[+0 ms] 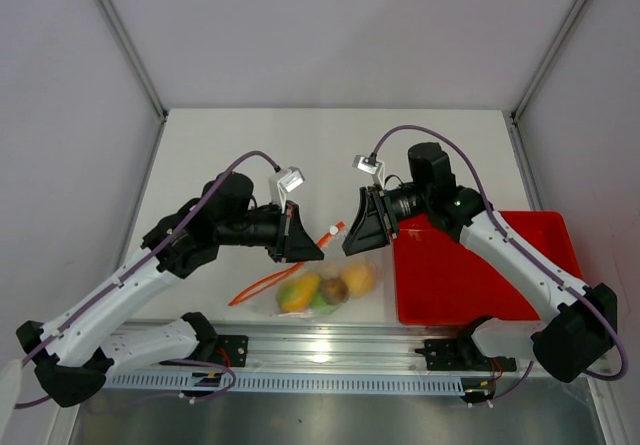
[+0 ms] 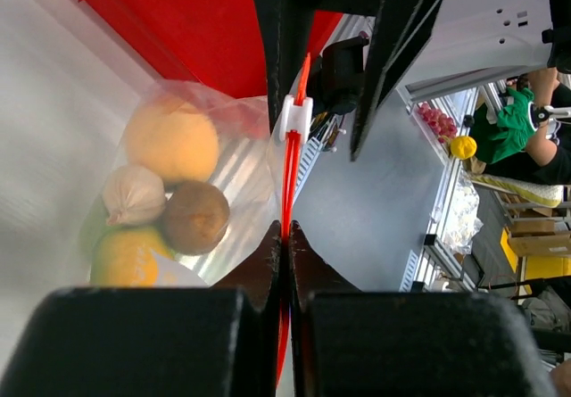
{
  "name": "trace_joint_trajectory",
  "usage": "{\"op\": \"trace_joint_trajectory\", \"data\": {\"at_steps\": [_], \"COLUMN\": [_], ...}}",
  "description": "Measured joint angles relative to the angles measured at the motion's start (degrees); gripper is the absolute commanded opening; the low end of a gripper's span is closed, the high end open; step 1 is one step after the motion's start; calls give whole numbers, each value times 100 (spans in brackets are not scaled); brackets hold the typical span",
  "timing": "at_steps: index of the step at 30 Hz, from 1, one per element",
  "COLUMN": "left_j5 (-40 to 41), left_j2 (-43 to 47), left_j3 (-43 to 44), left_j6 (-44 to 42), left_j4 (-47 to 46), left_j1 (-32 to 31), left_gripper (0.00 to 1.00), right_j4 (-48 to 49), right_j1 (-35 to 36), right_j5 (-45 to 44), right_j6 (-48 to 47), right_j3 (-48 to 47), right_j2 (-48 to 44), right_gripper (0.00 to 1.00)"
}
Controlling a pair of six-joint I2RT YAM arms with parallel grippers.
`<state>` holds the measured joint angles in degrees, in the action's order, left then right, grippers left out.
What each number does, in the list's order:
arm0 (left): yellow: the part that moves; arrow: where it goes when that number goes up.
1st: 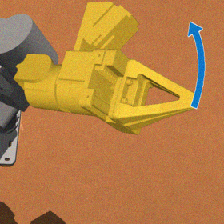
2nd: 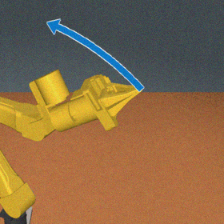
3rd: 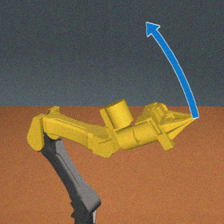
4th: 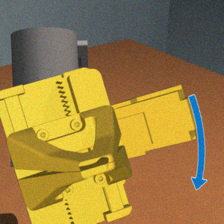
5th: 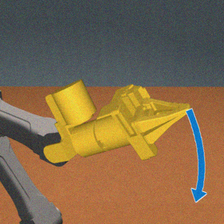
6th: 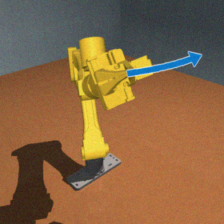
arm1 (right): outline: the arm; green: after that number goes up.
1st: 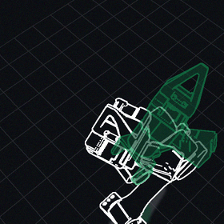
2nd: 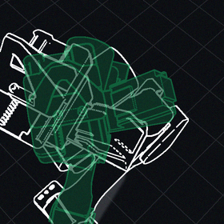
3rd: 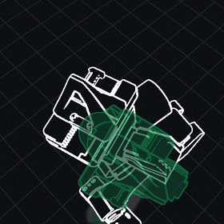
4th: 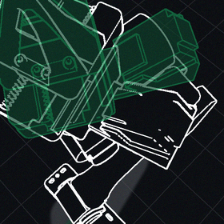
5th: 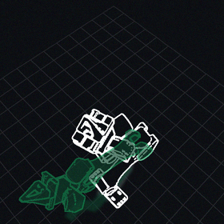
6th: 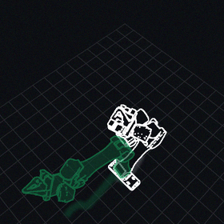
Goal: Place the food in the zip-top bag and seal the zipper
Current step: Zip the zipper food storage bag at the center of the board.
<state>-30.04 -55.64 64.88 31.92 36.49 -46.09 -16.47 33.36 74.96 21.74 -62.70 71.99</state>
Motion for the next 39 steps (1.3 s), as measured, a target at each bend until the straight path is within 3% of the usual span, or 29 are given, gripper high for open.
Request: {"op": "trace_joint_trajectory", "data": {"at_steps": [14,27,33,39], "left_j5": [-35,-155,-214,-299], "left_j2": [181,256,256,249], "left_j3": [-48,-48,-63,-72], "left_j6": [105,125,127,127], "left_j4": [50,57,57,90], "left_j1": [0,0,0,0], "left_gripper": [0,0,1,1], "right_j4": [11,435,654,743], "right_j1": [-22,190,232,334], "right_j5": [70,26,-39,-70], "right_j6": [-94,70,214,262], "right_j3": [-22,-90,-98,-129], "right_j2": [-37,212,282,404], "right_gripper": [45,33,19,23]}}
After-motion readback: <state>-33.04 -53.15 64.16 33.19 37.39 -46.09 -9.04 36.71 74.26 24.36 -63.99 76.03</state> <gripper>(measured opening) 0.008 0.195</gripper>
